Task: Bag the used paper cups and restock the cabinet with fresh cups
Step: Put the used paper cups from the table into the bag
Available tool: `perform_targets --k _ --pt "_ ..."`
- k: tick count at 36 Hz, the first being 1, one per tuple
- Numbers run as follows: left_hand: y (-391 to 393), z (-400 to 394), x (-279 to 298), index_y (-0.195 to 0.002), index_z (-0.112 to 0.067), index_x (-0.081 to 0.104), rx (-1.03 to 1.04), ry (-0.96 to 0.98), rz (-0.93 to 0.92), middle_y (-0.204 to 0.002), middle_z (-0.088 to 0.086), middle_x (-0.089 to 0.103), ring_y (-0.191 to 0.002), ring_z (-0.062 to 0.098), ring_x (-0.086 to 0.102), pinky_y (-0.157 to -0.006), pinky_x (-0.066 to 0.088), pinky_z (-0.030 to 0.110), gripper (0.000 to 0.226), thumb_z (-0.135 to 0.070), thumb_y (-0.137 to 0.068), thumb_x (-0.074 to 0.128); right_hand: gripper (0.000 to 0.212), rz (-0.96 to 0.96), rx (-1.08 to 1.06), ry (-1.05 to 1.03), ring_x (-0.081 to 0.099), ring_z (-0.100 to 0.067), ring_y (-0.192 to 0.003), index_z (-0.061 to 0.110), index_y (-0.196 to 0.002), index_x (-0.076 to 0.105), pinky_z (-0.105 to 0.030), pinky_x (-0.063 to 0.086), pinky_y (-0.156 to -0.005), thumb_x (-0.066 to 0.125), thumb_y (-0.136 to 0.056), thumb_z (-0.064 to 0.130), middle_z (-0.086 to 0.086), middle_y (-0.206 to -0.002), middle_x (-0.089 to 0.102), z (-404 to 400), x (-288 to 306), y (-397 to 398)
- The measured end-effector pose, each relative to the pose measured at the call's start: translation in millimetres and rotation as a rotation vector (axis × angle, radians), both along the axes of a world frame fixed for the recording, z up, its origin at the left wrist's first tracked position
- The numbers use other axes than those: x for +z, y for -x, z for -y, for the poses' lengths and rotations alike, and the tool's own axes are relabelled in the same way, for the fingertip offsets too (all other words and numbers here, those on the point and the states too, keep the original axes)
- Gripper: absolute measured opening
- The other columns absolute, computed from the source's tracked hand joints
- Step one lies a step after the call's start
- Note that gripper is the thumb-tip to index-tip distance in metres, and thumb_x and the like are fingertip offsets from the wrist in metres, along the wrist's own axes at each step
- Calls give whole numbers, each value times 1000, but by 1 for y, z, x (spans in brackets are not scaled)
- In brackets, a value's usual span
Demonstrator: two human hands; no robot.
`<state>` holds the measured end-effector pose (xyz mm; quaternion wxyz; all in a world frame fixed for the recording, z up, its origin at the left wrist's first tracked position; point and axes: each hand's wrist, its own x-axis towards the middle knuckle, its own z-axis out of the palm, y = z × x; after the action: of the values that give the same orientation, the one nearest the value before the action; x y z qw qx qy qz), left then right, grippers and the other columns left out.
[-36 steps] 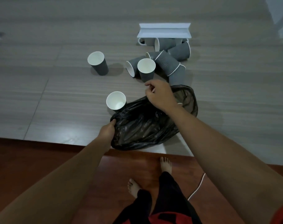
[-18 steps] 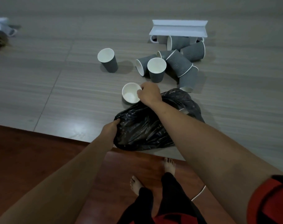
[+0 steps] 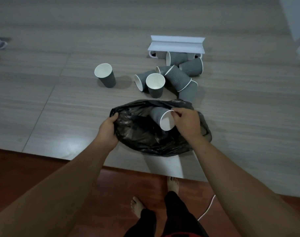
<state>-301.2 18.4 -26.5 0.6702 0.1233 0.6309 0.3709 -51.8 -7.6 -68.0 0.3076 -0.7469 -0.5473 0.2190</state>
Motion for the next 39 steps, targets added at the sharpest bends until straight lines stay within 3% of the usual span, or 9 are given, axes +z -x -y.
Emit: perform_targets --k 6,9,13,16,19,22,27,32,39 --pt "-4 -1 4 -128 -5 61 -29 -47 87 -121 16 69 -110 33 65 -92 52 44 40 -31 -100 50 24 347 192 35 52 -31 -98 20 -101 75 -30 37 -59 55 -88 22 -11 -85 69 -12 0 5" --pt "-4 -3 6 -124 -7 64 -67 -61 133 -120 16 69 -112 34 64 -98 49 46 39 -33 -100 48 29 415 306 31 50 -31 -97 21 -107 73 -35 46 -68 56 -84 25 -6 -94 70 -14 -8 -3" --pt "-6 -5 11 -115 -7 67 -80 -87 179 -112 16 71 -101 33 67 -95 51 43 33 -27 -95 50 48 235 475 -19 51 -26 -93 19 -116 71 -34 46 -86 50 -73 22 -1 -102 67 -11 -6 -17" --pt "-11 -8 13 -102 -5 69 -101 -85 178 -99 14 72 -90 31 68 -86 53 39 29 -23 -92 49 47 30 274 -163 56 -26 -92 10 -105 73 -24 41 -84 49 -66 17 -6 -96 68 -15 4 -31" --pt "-18 -13 15 -102 -7 70 -113 -90 173 -100 13 73 -91 30 69 -88 53 39 29 -25 -91 50 41 -64 -94 -163 58 -29 -99 7 -108 69 -26 42 -83 50 -72 12 -12 -104 63 -35 12 -47" --pt "-25 -16 16 -111 -11 70 -126 -109 175 -110 12 72 -99 29 69 -95 51 41 32 -30 -93 53 50 -129 -388 37 50 -31 -117 9 -128 57 -36 42 -94 53 -78 16 -12 -125 52 -62 18 -57" --pt "-38 -20 20 -111 -12 70 -132 -130 173 -111 11 73 -99 27 70 -93 51 39 34 -34 -95 51 72 -241 -417 414 36 -36 -132 12 -145 33 -42 37 -102 59 -80 32 -15 -143 36 -90 15 -68" --pt "-44 -26 20 -108 -13 71 -123 -123 164 -107 10 74 -94 25 71 -84 53 36 34 -35 -94 51 81 92 -174 218 35 -35 -128 18 -146 32 -46 36 -103 62 -73 38 -12 -140 37 -110 14 -65" --pt "-52 -33 17 -106 -12 72 -99 -110 163 -105 10 74 -92 25 71 -84 54 35 33 -34 -94 50 90 318 71 251 34 -33 -130 17 -146 30 -47 32 -105 73 -73 47 -12 -142 39 -144 3 -62"
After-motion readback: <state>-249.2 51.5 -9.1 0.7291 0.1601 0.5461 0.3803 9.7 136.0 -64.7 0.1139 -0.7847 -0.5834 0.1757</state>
